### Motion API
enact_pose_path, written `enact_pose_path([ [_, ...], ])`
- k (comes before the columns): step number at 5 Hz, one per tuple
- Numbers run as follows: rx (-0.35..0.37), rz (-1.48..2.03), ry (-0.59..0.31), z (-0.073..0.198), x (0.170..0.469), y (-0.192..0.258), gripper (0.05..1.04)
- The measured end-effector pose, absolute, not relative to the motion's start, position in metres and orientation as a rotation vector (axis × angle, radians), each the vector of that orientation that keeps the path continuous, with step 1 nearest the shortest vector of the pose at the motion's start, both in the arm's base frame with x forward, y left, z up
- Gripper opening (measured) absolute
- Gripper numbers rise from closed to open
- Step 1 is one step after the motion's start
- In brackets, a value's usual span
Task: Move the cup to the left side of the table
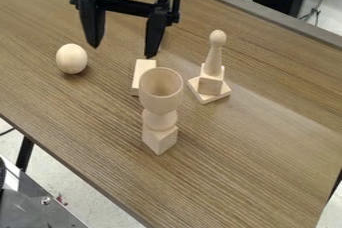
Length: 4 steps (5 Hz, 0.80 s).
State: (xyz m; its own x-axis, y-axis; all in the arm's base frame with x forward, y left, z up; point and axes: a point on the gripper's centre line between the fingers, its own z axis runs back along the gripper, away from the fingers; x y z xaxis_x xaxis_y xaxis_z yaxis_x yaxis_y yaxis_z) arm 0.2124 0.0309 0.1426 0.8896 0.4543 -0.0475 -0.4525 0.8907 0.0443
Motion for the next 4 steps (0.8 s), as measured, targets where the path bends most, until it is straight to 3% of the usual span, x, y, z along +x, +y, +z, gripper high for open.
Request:
enact_pose_path([
  [4, 0.008, 0.494, 0.065, 0.1281, 0.2109, 0.0267, 0.989],
])
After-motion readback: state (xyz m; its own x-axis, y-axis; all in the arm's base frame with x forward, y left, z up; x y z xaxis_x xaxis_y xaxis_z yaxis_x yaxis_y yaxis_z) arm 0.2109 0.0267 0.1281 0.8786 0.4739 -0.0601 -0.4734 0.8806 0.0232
